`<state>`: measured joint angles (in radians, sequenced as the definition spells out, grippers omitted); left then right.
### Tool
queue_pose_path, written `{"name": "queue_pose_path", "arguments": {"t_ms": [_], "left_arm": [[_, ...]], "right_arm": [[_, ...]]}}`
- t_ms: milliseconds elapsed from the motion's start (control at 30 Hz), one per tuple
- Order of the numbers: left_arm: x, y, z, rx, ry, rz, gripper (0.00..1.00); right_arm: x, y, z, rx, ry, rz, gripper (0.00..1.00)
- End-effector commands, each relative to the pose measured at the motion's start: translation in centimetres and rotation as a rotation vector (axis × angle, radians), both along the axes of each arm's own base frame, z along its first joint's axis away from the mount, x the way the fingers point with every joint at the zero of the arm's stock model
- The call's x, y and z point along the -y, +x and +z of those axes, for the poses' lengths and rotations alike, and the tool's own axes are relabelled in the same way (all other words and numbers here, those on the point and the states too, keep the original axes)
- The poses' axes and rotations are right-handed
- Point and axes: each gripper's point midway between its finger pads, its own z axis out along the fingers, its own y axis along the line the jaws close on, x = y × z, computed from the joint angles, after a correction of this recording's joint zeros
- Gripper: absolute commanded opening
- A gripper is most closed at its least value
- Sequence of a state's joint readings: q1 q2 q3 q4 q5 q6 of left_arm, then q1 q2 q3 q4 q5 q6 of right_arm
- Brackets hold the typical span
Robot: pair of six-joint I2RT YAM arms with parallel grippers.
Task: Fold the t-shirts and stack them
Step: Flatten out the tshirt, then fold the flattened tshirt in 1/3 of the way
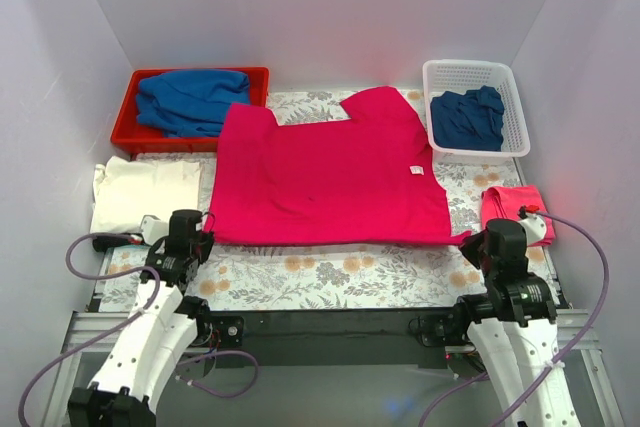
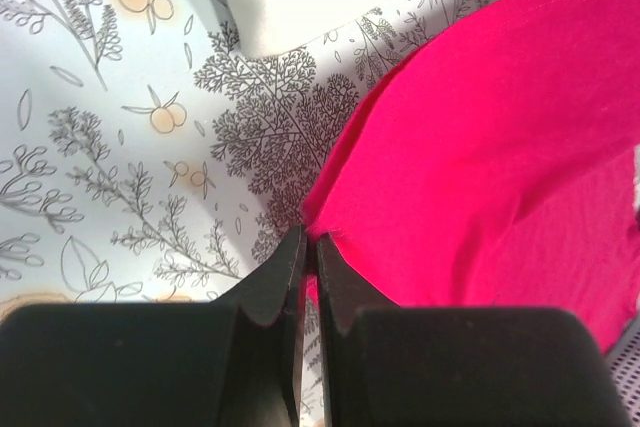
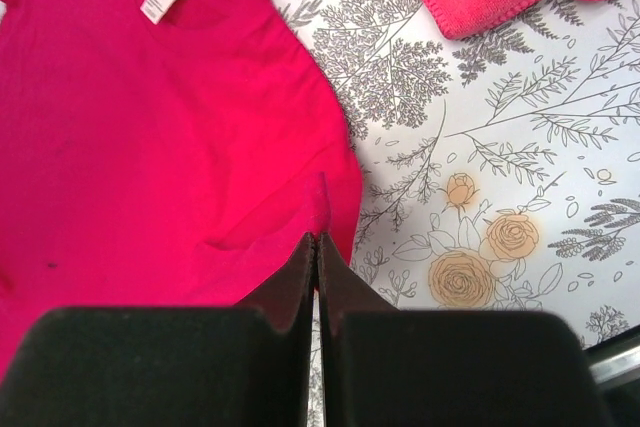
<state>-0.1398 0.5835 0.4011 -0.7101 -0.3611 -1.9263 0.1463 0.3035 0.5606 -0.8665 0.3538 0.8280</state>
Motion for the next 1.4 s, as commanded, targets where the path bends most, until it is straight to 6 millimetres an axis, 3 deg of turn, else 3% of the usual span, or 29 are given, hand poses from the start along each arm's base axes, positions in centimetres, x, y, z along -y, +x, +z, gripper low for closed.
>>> {"name": "queue_pose_path", "arguments": {"t_ms": [0, 133, 167, 233, 267, 367, 467, 533, 867, 1367], "left_arm": [[-0.4, 2.2, -0.1, 0.023, 0.053, -0.006, 0.0], [-0.5, 4.5, 0.2, 0.004, 0.093, -0.016, 0.0], [-0.5, 5.0, 0.4, 0.005, 0.102, -0.019, 0.0], [-0.3, 6.5, 1.2, 0.021, 0.112, -0.031, 0.0], [-0.3, 7.0, 1.5, 0.028, 0.118, -0.033, 0.0], [-0.4, 8.9, 2.9, 0.064, 0.144, -0.034, 0.0], [-0.3, 9.9, 2.9, 0.056, 0.158, -0.043, 0.0], [0.0, 10.8, 3.3, 0.073, 0.152, -0.055, 0.0], [0.7, 15.4, 1.8, 0.042, 0.176, -0.079, 0.0], [-0.6, 18.0, -0.2, -0.013, 0.218, -0.007, 0.0]], "right_arm": [[-0.5, 2.7, 0.4, 0.067, -0.021, 0.035, 0.01], [-0.3, 5.0, 1.3, 0.098, -0.087, 0.062, 0.01], [0.0, 6.0, 2.7, 0.139, -0.112, 0.06, 0.01], [0.1, 7.0, 3.1, 0.135, -0.138, 0.064, 0.01], [-0.2, 8.1, 4.3, 0.181, -0.138, 0.077, 0.01], [-0.6, 10.3, 5.2, 0.197, -0.2, 0.13, 0.01], [-0.9, 12.1, 5.7, 0.213, -0.222, 0.152, 0.01], [-1.3, 13.3, 5.3, 0.195, -0.238, 0.182, 0.01], [-1.3, 18.9, 5.7, 0.222, -0.312, 0.188, 0.01], [-3.0, 24.0, 2.0, 0.168, -0.32, 0.271, 0.01]]}}
